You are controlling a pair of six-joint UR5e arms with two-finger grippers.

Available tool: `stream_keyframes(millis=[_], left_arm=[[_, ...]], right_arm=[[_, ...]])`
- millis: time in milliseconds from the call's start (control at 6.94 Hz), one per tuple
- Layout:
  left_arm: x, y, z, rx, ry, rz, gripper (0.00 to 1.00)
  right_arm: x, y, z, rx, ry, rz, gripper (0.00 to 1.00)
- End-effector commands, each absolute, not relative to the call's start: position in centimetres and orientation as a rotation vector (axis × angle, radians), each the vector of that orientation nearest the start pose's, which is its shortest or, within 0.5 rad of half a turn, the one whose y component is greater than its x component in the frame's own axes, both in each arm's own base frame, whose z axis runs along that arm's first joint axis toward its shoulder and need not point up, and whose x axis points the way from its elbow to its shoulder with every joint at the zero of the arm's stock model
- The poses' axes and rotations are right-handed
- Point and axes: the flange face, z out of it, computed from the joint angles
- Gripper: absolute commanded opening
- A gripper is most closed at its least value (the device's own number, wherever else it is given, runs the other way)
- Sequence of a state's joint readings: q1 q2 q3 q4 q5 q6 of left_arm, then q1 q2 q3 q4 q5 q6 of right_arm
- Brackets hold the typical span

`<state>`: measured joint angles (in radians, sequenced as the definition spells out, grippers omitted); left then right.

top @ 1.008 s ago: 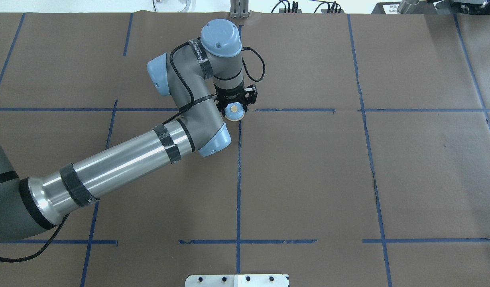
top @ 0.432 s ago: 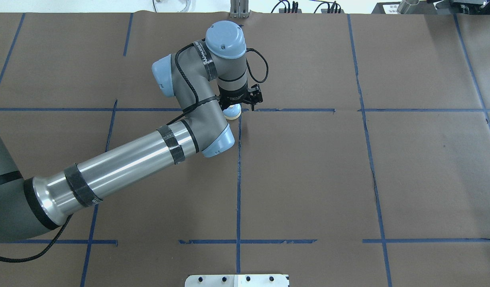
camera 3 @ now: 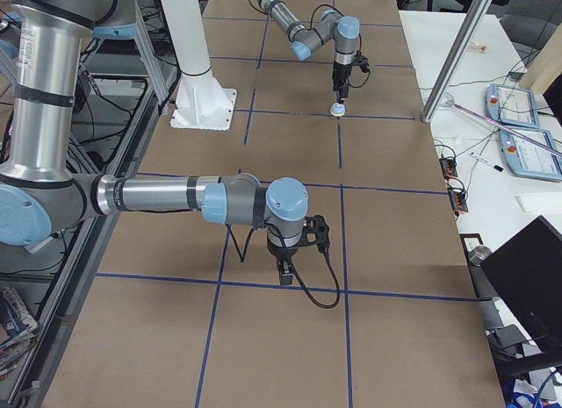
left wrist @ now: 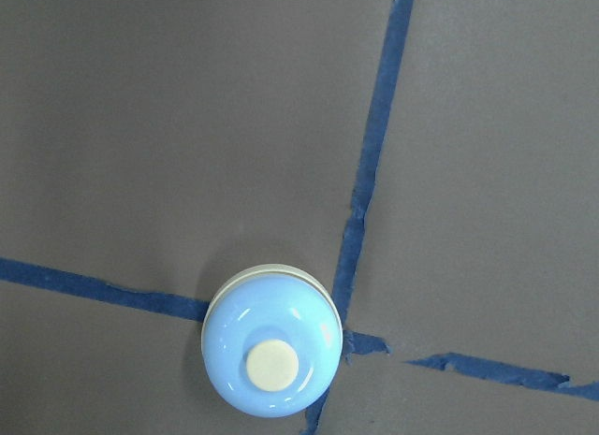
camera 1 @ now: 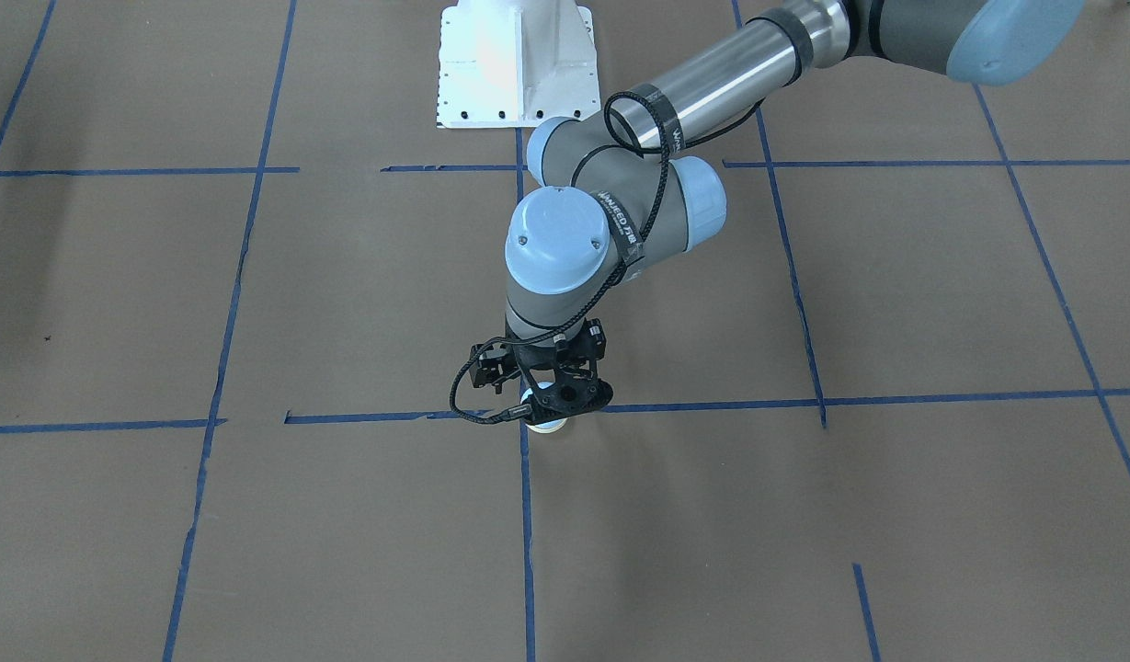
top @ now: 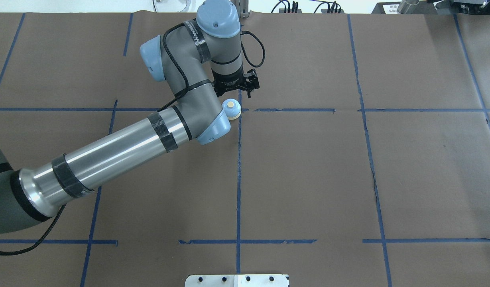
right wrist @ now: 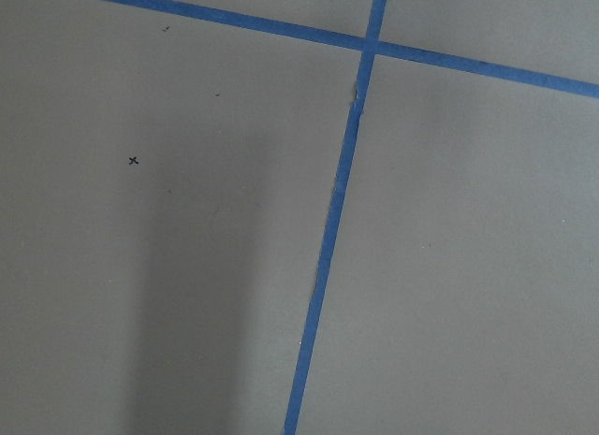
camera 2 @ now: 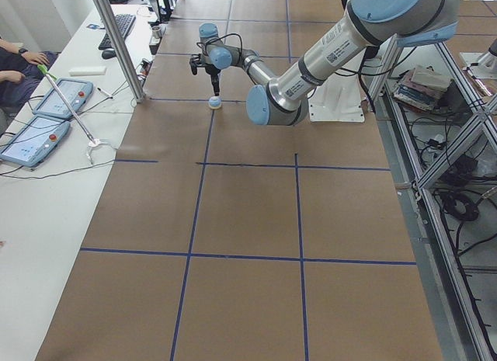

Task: Place and press bell with both arms
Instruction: 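Withdraw the left arm while the right arm swings in toward the bell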

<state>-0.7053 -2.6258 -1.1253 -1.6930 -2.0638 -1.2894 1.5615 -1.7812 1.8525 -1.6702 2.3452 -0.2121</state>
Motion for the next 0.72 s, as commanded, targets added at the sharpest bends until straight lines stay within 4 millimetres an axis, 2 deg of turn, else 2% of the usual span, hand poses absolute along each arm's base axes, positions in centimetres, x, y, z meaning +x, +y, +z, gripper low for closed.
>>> stream_keyframes(millis=[0, 144, 288, 432, 576], left_arm=[[50.6, -58.5, 17.9, -0.047, 0.832, -0.146, 1.00], [46.3, -57.0, 21.9, -0.007, 0.826, -0.091, 1.00], [41.3, -56.1, 25.6, 0.045, 0.809, -0.023, 1.00], [36.3, -56.1, 29.4, 0.085, 0.768, 0.050, 1.00], [31.1, -56.2, 32.7, 0.117, 0.749, 0.128, 1.00]], right_arm=[[5.5, -40.3, 61.9, 0.060, -0.814, -0.207, 1.00], [5.0, -40.5, 61.6, 0.064, -0.846, -0.213, 1.00], [4.4, -41.9, 60.3, 0.086, -0.848, -0.234, 1.00], [2.8, -43.9, 58.3, 0.087, -0.853, -0.225, 1.00], [-0.5, -45.4, 56.0, 0.089, -0.860, -0.273, 1.00]])
